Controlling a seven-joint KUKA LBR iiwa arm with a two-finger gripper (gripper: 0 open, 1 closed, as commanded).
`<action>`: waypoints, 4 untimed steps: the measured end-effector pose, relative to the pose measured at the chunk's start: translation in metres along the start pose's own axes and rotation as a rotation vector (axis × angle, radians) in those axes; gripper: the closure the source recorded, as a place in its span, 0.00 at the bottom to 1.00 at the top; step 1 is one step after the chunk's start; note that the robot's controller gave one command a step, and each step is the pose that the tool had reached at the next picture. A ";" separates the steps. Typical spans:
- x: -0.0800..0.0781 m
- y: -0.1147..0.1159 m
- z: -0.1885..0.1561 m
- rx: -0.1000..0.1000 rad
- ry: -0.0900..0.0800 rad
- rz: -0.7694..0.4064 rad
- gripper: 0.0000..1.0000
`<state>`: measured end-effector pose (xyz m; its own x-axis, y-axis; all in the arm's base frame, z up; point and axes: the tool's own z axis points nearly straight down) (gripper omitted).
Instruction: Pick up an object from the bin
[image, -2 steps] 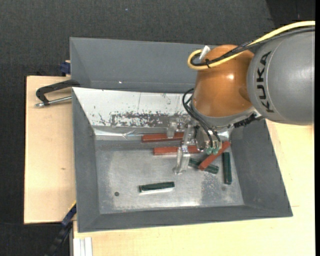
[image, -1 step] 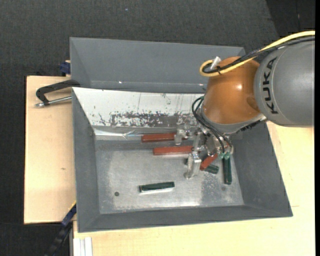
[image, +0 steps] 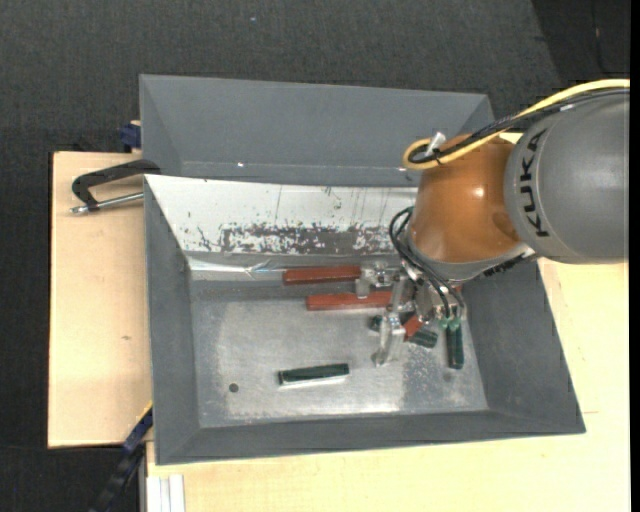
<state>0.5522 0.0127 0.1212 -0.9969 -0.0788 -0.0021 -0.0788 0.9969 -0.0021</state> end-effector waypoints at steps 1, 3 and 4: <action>-0.006 0.027 0.014 -0.003 0.000 0.276 0.00; -0.011 0.040 0.027 -0.003 0.002 0.224 0.00; -0.006 0.048 0.025 -0.005 -0.002 0.344 0.00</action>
Offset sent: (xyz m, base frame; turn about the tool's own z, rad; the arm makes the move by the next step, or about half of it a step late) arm -0.0310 0.0190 -0.0354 0.1646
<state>0.5546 0.0605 0.0962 -0.9651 0.2618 -0.0034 0.2617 0.9651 0.0035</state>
